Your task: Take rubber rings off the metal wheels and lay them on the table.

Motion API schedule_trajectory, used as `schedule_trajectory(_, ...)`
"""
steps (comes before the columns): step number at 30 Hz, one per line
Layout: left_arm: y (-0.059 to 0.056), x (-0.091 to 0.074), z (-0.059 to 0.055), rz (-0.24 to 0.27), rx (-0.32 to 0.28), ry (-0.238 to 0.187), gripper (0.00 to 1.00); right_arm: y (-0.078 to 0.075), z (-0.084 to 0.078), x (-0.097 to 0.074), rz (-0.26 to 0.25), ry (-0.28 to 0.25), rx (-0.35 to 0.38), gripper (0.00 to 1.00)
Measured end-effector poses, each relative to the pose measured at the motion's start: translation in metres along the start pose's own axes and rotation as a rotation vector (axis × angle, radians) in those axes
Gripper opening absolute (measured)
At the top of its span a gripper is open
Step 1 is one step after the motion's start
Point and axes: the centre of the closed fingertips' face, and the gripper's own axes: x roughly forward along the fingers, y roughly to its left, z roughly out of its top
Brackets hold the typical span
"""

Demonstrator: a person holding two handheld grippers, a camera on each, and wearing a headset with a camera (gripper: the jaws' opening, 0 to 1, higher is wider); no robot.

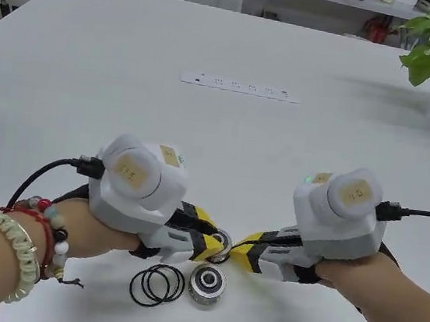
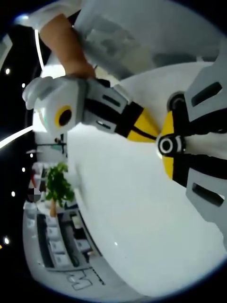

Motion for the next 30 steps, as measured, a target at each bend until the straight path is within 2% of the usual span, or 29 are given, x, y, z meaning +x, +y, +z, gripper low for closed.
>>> schedule_trajectory(4,0.001,-0.001,-0.001,0.003,0.001,0.002,0.14,-0.006,0.004,-0.004,-0.005,-0.035,0.083,0.00)
schedule_trajectory(8,0.001,-0.001,-0.001,0.002,0.003,0.003,0.14,-0.008,0.007,-0.006,-0.006,-0.062,0.134,0.00)
schedule_trajectory(9,0.001,-0.001,-0.001,0.002,0.004,0.004,0.14,-0.007,0.008,-0.007,0.003,-0.071,0.173,0.00)
schedule_trajectory(10,0.001,-0.002,-0.001,0.002,0.004,0.004,0.14,-0.007,0.009,-0.007,0.006,-0.075,0.181,0.00)
schedule_trajectory(11,0.001,-0.002,-0.001,0.000,0.004,0.002,0.14,-0.006,0.013,-0.008,0.019,-0.105,0.212,0.00)
schedule_trajectory(16,0.000,-0.002,-0.001,-0.004,0.007,0.002,0.14,-0.005,0.012,-0.008,0.028,-0.102,0.234,0.00)
schedule_trajectory(22,0.000,-0.002,-0.002,-0.003,0.034,0.012,0.14,-0.003,0.013,-0.009,0.078,-0.125,0.373,0.00)
schedule_trajectory(25,0.000,-0.002,-0.002,0.003,0.038,0.024,0.13,0.000,0.014,-0.009,0.079,-0.124,0.373,0.00)
schedule_trajectory(30,0.000,-0.002,-0.002,0.007,0.049,0.033,0.13,0.003,0.015,-0.009,0.084,-0.130,0.436,0.00)
